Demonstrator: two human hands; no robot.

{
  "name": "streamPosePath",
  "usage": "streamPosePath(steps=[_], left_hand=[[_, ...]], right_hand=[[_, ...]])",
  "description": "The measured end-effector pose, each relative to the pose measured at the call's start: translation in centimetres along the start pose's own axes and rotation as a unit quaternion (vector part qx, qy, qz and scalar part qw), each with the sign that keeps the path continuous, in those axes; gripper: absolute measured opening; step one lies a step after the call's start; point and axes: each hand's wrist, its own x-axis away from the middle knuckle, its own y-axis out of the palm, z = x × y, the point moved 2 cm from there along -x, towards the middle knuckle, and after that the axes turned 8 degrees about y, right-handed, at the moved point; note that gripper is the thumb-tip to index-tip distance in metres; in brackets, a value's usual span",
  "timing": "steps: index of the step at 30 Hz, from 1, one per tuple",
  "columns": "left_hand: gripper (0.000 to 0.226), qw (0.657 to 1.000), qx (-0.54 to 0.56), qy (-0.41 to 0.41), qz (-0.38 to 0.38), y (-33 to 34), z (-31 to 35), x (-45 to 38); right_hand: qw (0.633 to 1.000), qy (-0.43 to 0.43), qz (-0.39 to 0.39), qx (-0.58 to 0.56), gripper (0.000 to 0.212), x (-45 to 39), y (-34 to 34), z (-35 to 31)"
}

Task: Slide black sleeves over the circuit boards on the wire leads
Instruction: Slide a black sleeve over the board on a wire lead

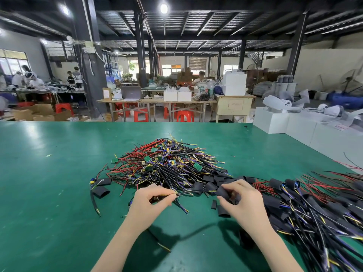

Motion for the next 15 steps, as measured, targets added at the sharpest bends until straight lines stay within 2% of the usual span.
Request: streamPosePath(steps=[8, 15], left_hand=[[0.021, 0.998, 0.009, -0.014, -0.055, 0.1, -0.3, 0.0], [0.014, 0.994, -0.019, -0.024, -0.102, 1.3, -0.1, 0.4]], right_hand=[[0.984, -0.128, -0.071, 0.106, 0.030, 0.3, -0.3, -0.7], [0.978, -0.156, -0.133, 0.046, 0.026, 1.0, 1.1, -2.0]])
